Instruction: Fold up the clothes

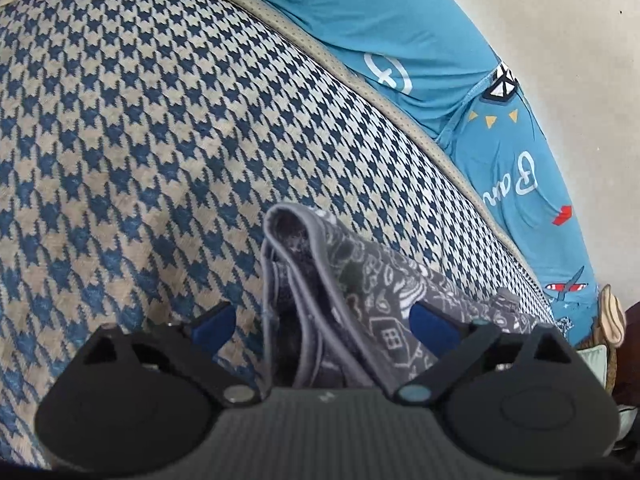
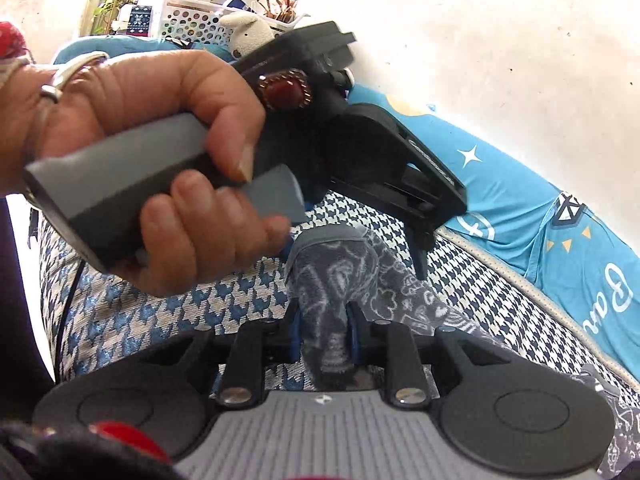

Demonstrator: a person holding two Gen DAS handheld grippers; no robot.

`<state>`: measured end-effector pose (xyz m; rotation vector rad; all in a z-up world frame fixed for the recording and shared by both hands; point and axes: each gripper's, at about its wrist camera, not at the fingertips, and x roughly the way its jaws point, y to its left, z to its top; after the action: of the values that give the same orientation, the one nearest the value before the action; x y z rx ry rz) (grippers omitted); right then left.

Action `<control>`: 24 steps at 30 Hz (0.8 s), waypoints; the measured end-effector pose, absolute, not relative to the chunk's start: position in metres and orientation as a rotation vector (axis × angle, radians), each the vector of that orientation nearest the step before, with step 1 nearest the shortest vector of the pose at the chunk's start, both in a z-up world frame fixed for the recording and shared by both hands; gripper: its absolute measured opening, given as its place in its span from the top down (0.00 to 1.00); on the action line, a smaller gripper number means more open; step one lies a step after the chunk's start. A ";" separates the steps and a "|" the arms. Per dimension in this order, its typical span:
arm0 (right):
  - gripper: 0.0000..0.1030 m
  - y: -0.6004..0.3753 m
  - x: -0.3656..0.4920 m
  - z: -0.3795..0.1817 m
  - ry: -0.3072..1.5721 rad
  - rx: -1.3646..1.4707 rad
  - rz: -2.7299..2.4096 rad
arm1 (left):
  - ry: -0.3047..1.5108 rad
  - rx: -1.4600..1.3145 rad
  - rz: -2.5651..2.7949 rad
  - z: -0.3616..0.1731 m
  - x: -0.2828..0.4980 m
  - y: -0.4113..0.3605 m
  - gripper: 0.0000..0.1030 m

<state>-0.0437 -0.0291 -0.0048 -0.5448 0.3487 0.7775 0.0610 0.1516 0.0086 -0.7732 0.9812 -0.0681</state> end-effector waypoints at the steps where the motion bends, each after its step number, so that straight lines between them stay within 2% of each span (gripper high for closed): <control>1: 0.79 -0.029 -0.043 -0.004 0.347 -0.544 0.777 | 0.980 -0.764 -0.076 0.008 0.062 0.149 0.07; 7: 0.79 -0.028 -0.045 0.001 0.332 -0.522 0.766 | 1.006 -0.759 -0.099 0.001 0.069 0.140 0.11; 9: 0.79 -0.028 -0.048 0.002 0.329 -0.522 0.767 | 0.999 -0.770 -0.112 0.001 0.070 0.140 0.21; 10: 0.79 -0.028 -0.049 0.002 0.327 -0.523 0.766 | 0.994 -0.775 -0.121 0.001 0.070 0.139 0.31; 13: 0.80 -0.029 -0.051 0.002 0.324 -0.528 0.766 | 0.984 -0.782 -0.133 0.002 0.070 0.138 0.49; 17: 0.80 -0.028 -0.052 0.001 0.320 -0.532 0.761 | 0.969 -0.749 -0.111 0.004 0.068 0.137 0.67; 19: 0.80 -0.027 -0.051 0.001 0.319 -0.532 0.761 | 0.956 -0.743 -0.107 0.005 0.066 0.137 0.71; 24: 0.80 -0.030 -0.054 0.000 0.322 -0.546 0.759 | 0.967 -0.733 -0.100 0.003 0.063 0.136 0.71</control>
<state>-0.0541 -0.0302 -0.0001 -0.5457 0.3219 0.7594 0.0626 0.1364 0.0027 -0.7334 0.9671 -0.1003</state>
